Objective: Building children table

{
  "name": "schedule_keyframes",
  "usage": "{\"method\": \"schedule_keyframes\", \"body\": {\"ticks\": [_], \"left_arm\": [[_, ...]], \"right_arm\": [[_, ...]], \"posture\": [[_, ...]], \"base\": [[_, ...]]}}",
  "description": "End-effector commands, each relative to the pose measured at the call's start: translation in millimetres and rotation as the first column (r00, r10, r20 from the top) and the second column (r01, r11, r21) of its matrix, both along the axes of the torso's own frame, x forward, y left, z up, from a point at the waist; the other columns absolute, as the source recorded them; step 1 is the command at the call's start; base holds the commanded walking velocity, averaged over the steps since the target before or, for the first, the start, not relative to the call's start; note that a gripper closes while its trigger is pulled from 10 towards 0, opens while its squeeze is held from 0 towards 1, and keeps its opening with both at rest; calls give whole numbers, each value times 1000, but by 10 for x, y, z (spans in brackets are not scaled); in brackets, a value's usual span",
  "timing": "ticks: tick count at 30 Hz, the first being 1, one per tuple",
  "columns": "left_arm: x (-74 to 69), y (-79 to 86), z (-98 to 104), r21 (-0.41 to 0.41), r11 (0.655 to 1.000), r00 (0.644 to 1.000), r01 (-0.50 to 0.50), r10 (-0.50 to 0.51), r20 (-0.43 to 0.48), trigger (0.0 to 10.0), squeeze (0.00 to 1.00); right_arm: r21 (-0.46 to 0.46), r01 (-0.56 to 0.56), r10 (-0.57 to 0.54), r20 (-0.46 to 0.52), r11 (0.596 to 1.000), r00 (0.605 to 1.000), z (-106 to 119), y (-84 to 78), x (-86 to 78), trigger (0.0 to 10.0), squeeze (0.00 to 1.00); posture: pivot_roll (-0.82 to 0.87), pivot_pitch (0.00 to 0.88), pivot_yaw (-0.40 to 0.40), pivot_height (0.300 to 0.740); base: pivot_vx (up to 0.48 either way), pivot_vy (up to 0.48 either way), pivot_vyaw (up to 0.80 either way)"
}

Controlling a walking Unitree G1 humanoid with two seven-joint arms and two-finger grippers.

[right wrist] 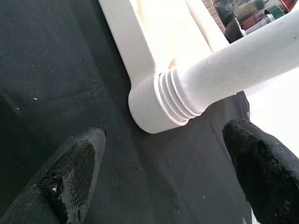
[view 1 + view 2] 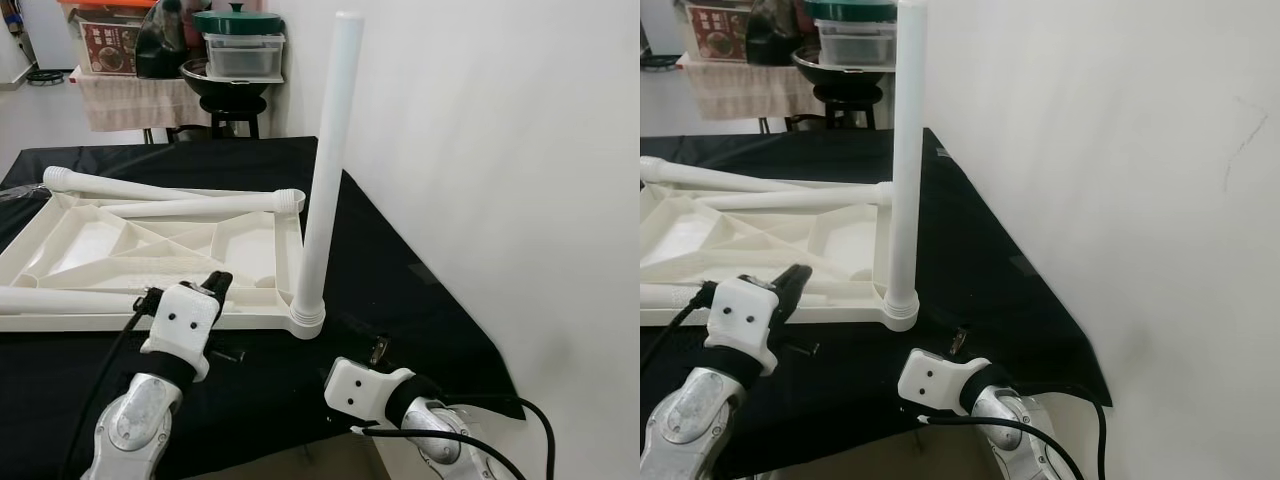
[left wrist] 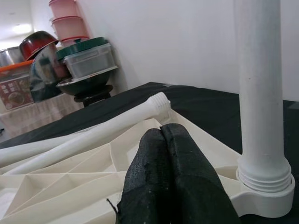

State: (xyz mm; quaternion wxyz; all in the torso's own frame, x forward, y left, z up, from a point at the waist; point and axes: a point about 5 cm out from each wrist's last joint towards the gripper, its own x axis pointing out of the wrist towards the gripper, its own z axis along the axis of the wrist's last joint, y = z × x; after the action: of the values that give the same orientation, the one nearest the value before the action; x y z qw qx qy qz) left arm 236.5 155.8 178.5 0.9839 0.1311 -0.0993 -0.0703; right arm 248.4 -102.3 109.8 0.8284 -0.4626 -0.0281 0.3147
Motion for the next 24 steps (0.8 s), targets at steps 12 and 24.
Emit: {"method": "schedule_keyframes", "body": {"ticks": [12, 24], "left_arm": [[17, -21, 6, 6, 999, 999, 39, -39, 6, 10000, 0], [19, -35, 34, -5, 999, 999, 51, -51, 15, 10000, 0]], "right_arm": [[-2, -4, 4, -16, 1000, 1000, -23, 4, -20, 10000, 0], [0, -3, 3, -17, 1000, 1000, -9, -8, -35, 10000, 0]], "posture": [[48, 0, -72, 740], [45, 0, -66, 740]], "base": [[0, 0, 0], [0, 0, 0]]}}
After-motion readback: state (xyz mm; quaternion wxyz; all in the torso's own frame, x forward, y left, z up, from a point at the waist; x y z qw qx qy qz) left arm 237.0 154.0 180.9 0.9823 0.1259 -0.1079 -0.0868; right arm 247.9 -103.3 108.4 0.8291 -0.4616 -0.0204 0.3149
